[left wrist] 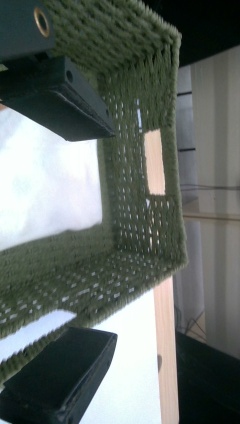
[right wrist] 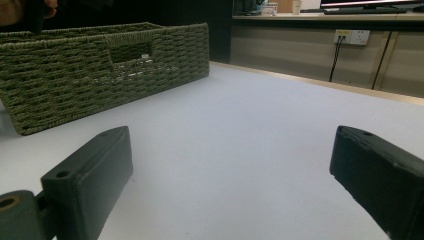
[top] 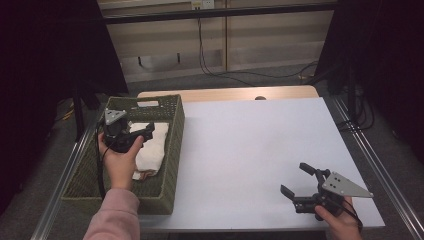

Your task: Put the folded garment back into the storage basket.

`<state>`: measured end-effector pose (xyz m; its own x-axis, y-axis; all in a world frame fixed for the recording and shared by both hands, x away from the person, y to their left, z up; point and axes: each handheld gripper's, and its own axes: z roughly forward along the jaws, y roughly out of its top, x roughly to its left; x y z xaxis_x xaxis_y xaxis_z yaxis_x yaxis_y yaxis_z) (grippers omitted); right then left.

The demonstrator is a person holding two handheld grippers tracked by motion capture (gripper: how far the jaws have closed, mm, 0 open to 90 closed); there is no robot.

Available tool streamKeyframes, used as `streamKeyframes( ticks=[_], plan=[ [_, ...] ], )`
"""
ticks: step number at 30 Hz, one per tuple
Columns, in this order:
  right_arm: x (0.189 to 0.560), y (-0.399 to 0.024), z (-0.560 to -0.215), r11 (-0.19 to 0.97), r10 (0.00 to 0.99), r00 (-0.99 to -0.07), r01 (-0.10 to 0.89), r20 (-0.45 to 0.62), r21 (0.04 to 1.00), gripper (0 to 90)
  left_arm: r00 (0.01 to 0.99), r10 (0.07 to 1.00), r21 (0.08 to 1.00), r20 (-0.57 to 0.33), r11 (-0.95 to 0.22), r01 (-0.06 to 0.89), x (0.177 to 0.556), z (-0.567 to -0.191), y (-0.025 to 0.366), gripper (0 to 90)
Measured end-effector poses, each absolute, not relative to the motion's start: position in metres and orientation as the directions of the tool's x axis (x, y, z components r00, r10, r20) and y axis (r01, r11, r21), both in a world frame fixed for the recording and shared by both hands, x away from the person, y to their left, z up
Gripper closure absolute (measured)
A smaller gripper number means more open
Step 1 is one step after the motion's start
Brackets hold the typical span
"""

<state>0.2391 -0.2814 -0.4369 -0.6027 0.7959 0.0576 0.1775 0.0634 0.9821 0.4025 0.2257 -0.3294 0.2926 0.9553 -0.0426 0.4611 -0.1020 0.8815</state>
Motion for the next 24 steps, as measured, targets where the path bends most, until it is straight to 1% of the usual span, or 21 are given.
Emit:
streamKeyframes(
  ticks=[1,3,5,8,11,13,19,20,22,24],
  plan=[
    [0.239,-0.281,-0.437,0.061,0.792,-0.607,0.175,0.059,0.983,3.1,0.296,0.953,0.889,-0.059,-0.085,0.450,0.402,-0.330,0.224,7.7],
    [0.239,-0.282,-0.436,0.064,0.795,-0.604,0.176,0.056,0.982,3.1,0.304,0.952,0.887,-0.039,-0.107,0.449,0.399,-0.328,0.224,7.7],
    [0.239,-0.282,-0.437,0.064,0.792,-0.608,0.173,0.056,0.983,3.1,0.307,0.951,0.895,-0.046,-0.097,0.435,0.397,-0.327,0.222,7.7],
    [0.239,-0.282,-0.437,0.064,0.794,-0.605,0.174,0.056,0.983,3.1,0.319,0.947,0.900,-0.034,-0.110,0.421,0.394,-0.325,0.220,7.7],
    [0.239,-0.281,-0.437,0.064,0.792,-0.607,0.174,0.056,0.983,3.1,0.328,0.943,0.904,-0.057,-0.090,0.418,0.390,-0.323,0.218,7.5],
    [0.239,-0.281,-0.436,0.062,0.792,-0.608,0.176,0.059,0.982,3.1,0.336,0.940,0.911,-0.057,-0.089,0.403,0.388,-0.322,0.218,7.3],
    [0.239,-0.281,-0.437,0.065,0.792,-0.608,0.175,0.056,0.982,3.1,0.344,0.937,0.914,-0.061,-0.086,0.397,0.382,-0.321,0.217,7.3],
    [0.239,-0.281,-0.437,0.065,0.791,-0.609,0.176,0.057,0.982,3.1,0.353,0.934,0.912,-0.049,-0.101,0.397,0.382,-0.320,0.217,7.3],
    [0.239,-0.281,-0.436,0.065,0.791,-0.609,0.176,0.056,0.982,3.1,0.353,0.933,0.916,-0.070,-0.080,0.393,0.380,-0.319,0.216,7.3],
    [0.239,-0.281,-0.437,0.063,0.792,-0.608,0.176,0.058,0.982,3.1,0.363,0.930,0.915,-0.065,-0.089,0.393,0.378,-0.319,0.215,7.1]
  ],
)
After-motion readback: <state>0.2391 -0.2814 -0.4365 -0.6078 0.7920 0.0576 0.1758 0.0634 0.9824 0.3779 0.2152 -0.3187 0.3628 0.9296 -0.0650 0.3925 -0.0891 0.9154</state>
